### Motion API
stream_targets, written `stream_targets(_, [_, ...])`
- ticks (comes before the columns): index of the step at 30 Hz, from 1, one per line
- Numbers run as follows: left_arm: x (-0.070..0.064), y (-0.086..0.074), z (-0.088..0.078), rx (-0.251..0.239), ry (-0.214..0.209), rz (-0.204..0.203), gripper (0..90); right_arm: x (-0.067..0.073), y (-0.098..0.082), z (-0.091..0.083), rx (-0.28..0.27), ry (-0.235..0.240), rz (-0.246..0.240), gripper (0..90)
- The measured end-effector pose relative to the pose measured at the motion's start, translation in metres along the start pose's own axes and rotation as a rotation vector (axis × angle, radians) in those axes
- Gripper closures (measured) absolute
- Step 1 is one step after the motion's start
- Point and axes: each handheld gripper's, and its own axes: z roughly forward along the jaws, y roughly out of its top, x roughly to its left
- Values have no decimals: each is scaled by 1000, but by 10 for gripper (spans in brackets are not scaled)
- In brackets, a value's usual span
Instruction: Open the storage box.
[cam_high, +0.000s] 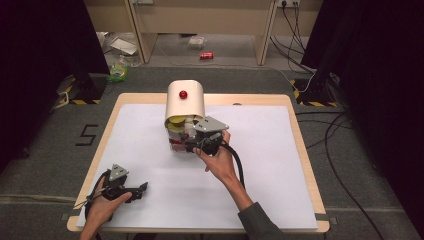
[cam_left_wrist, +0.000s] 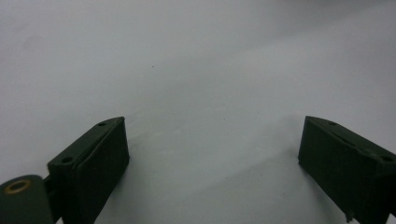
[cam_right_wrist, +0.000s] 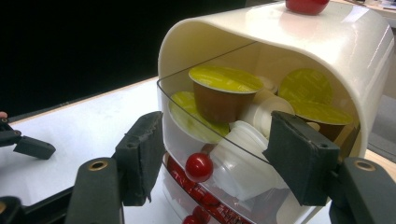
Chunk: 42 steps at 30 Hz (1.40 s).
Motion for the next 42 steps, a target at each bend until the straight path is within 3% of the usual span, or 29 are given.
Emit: stream_targets(42, [0,0,0,0,0,0,77,19,-3,-24,49,35,-60,355])
